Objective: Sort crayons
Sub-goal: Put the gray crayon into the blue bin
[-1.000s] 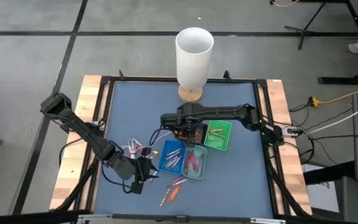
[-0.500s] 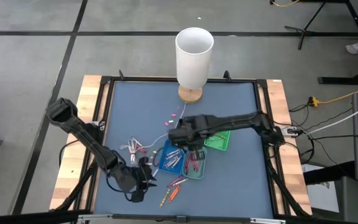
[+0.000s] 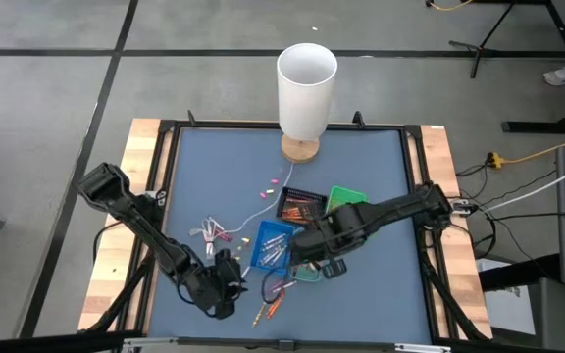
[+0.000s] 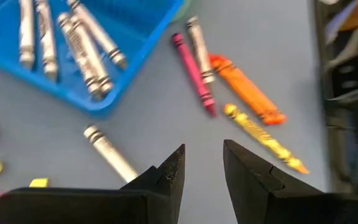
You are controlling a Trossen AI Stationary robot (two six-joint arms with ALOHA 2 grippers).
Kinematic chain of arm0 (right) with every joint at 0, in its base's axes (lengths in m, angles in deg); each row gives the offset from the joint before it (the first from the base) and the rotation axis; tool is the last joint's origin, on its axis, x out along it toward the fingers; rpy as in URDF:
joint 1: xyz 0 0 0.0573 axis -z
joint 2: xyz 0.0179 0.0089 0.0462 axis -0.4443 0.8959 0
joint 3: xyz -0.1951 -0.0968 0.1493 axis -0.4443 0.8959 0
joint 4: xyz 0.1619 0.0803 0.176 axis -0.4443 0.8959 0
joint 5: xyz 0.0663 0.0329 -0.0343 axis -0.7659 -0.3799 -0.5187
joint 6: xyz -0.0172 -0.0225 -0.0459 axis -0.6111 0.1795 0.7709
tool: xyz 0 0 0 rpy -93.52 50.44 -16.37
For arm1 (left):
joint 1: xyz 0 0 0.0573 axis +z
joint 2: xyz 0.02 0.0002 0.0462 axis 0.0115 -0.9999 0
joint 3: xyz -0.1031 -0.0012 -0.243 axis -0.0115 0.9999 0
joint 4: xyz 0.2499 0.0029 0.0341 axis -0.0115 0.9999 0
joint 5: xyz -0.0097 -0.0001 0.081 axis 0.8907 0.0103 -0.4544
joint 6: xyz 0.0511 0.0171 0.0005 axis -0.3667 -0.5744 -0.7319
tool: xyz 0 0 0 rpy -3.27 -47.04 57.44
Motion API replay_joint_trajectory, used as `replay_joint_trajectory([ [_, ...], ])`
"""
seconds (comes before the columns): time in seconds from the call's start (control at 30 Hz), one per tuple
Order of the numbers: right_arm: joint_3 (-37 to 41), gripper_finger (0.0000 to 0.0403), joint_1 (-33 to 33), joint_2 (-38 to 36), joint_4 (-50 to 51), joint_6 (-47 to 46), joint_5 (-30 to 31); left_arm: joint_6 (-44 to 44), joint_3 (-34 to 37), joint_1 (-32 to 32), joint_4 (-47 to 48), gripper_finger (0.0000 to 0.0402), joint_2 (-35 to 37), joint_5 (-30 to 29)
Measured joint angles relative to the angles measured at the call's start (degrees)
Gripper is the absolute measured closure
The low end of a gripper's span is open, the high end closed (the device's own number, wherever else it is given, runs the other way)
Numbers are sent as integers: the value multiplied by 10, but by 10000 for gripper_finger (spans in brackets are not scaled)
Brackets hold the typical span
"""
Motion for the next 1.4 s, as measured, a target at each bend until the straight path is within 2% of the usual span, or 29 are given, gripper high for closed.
replay_joint_trajectory([
  [0.1,48,271,-5,-30,-1,-14,1,23,0,8,8,307,-21,-5],
  [0.23,150,271,-13,-85,-33,-47,13,31,0,22,10,307,-42,-8],
  [0.47,352,271,-28,-205,-175,-79,6,32,0,41,22,307,-47,-8],
  [0.67,472,272,-35,-269,-280,-116,7,57,0,51,43,308,-47,8],
  [0.97,556,272,-42,-276,-388,-122,-24,90,0,57,59,308,-47,28],
  [1.4,599,272,-42,-276,-438,-137,-35,104,0,73,61,308,-25,36],
])
